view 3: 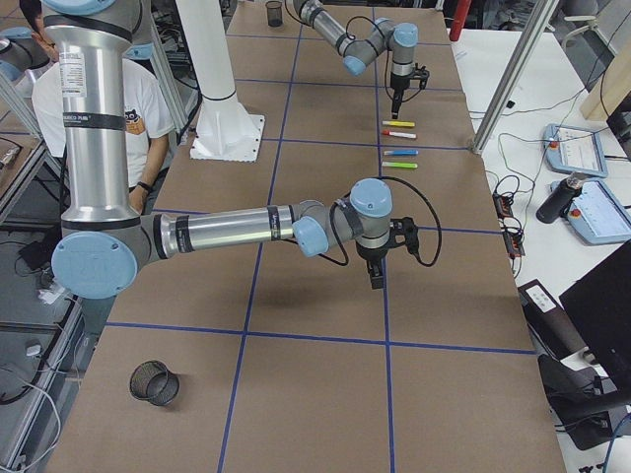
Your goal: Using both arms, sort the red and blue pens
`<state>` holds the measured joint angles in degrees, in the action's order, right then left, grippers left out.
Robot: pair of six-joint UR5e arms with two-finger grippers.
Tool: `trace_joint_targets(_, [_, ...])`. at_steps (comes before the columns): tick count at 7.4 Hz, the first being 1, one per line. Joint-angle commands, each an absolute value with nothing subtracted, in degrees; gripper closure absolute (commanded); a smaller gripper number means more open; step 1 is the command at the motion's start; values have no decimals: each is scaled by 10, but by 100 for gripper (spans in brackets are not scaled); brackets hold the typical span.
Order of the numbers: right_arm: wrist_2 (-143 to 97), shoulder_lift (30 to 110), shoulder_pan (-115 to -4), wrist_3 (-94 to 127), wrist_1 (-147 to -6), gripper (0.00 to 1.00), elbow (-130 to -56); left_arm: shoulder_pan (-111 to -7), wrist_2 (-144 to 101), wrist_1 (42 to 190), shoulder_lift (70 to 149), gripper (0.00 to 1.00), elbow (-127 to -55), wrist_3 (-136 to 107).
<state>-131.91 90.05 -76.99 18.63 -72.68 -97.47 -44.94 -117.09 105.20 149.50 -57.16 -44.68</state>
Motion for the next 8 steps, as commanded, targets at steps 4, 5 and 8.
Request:
trace_joint_targets(4, [-1315,902,-769,186,-727,0,-975,-416,-1137,1105,1506,21,-522,-449])
trace_joint_targets(5, [-1315,902,-769,186,-727,0,-975,-416,-1136,1109,1506,26,-520,-449])
trace_joint_targets(8, [-1314,902,-769,186,-727,0,-974,-416,-1126,1161,1521,31,-471,-450])
